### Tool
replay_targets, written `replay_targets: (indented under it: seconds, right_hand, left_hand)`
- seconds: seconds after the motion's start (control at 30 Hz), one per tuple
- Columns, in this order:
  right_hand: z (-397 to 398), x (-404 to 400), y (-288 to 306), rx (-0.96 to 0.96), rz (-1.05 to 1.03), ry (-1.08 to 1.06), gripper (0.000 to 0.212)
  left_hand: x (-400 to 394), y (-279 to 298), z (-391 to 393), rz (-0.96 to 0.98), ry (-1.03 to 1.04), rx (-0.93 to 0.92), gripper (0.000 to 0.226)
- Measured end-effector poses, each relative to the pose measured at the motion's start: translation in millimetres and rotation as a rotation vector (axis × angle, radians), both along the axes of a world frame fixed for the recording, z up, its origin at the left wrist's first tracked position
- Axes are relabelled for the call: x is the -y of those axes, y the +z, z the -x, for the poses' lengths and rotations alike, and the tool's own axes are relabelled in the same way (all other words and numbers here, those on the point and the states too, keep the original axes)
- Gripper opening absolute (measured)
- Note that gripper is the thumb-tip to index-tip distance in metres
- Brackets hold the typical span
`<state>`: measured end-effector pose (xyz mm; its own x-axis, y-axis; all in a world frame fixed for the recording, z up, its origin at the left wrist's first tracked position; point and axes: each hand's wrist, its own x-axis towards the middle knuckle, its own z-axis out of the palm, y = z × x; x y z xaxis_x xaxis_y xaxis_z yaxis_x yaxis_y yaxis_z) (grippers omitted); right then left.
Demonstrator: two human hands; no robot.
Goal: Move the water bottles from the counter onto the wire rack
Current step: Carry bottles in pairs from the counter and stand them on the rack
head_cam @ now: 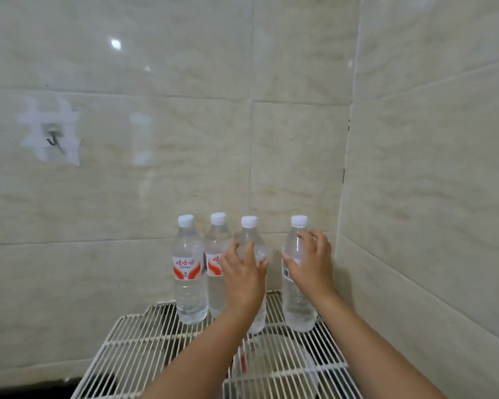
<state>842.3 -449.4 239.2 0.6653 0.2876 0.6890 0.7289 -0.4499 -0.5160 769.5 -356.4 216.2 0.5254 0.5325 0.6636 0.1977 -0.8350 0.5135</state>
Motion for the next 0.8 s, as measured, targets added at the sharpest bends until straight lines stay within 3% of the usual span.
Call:
replay_targets:
  seconds: [0.13,0.37,0.47,0.6,0.8]
  right_hand:
    - [3.4,6.0,4.9,-0.033,0.143,0.016,0.053]
    - [3.2,26.7,23.5,0.050,0.166,-0.035,0.038]
    - [0.2,31.7,44.0,-0.004,0.142,0.016,0.040]
    - [-5.6,30.2,68.5,-0.052,0.413,0.159,0.045]
    - [-9.4,32.5,78.2,-0.068,0.549,0.157,0.044]
  left_hand:
    - [-5.6,-5.7,5.0,-0.127,0.091,-0.074,0.073]
    - [-18.9,33.7,32.2,0.019,-0.036,-0.009,0.038]
    - [-33.2,67.1,25.4,-0.007,-0.102,-0.191,0.043]
    - [-41.8,89.9,16.2,0.015,-0.279,-0.429,0.045]
    - [-30.1,100.0,23.8,-0.089,-0.304,-0.457,0.037]
